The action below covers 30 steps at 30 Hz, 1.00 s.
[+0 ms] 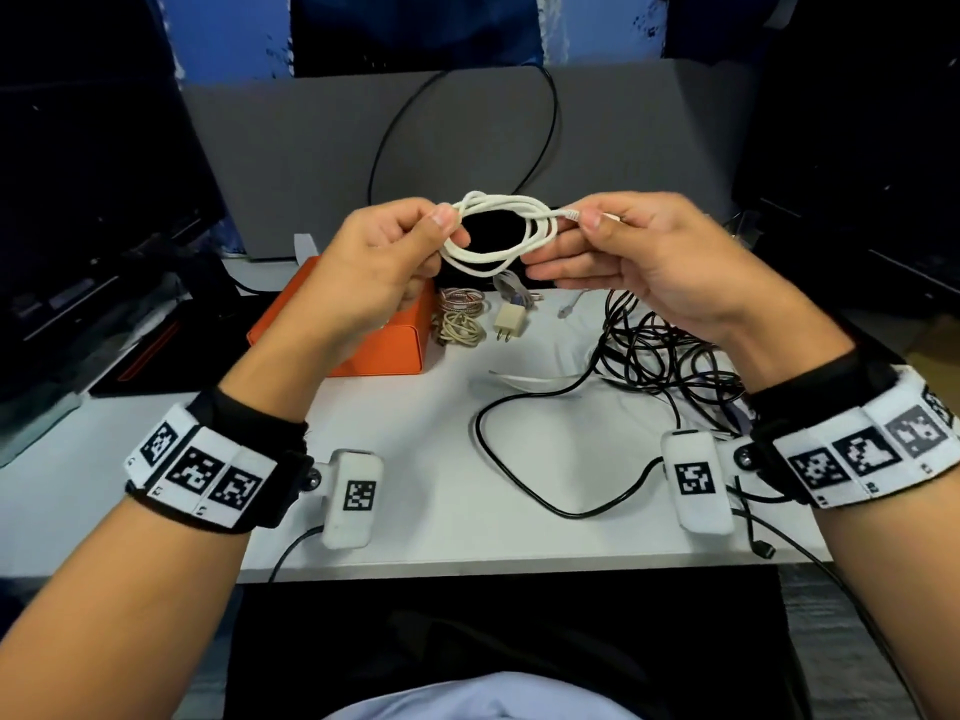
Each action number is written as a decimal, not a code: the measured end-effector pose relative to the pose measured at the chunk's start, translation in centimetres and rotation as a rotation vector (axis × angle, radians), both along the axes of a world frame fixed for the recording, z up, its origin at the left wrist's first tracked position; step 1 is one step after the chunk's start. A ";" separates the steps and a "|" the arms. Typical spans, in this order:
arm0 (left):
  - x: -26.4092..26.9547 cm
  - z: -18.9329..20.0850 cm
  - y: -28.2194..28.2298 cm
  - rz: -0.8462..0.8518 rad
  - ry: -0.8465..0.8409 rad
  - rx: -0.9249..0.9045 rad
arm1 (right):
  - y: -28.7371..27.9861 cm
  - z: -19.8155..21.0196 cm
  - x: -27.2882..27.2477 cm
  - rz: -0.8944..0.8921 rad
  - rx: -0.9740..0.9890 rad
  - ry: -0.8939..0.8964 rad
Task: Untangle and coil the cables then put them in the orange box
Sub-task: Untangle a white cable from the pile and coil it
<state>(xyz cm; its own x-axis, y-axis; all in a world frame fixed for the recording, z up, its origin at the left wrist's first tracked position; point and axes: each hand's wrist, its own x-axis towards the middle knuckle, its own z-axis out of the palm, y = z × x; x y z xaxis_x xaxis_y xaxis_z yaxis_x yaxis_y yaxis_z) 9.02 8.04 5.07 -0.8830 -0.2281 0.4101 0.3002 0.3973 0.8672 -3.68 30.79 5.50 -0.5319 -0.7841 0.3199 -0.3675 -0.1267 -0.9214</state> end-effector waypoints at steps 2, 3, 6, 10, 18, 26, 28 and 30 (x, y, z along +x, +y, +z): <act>-0.1 -0.2 0.0 0.017 0.006 -0.001 | -0.1 -0.1 -0.2 -0.020 0.016 0.011; -0.3 -0.4 0.0 0.011 0.004 -0.004 | -0.2 -0.2 -0.2 -0.026 0.041 0.007; -0.5 -0.9 -0.1 -0.049 -0.008 0.001 | -0.9 -1.0 0.1 -0.027 0.072 -0.083; -0.6 -1.1 -0.3 -0.155 -0.013 0.118 | -1.8 -1.5 0.4 0.018 -0.077 -0.366; -1.2 -1.7 -0.6 0.224 -0.120 -0.199 | -2.9 -2.4 0.4 -0.131 -0.078 -0.379; -1.7 -2.0 -0.3 0.057 -0.173 0.132 | -3.5 -3.4 0.6 -0.169 0.045 -0.408; -1.8 -2.1 -0.7 0.014 -0.171 0.285 | -3.7 -3.8 0.7 -0.107 0.095 -0.499; -1.9 -2.3 -0.9 -0.009 -0.189 0.365 | -3.8 -3.9 0.9 -0.033 0.110 -0.579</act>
<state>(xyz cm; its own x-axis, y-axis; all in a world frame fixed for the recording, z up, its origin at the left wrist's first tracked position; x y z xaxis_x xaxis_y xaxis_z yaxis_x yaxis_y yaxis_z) 7.12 7.10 2.73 -0.9376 -0.3208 0.1342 0.1243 0.0512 0.9909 -2.82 27.01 1.55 -0.6206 -0.7760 -0.1122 0.1967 -0.0156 -0.9803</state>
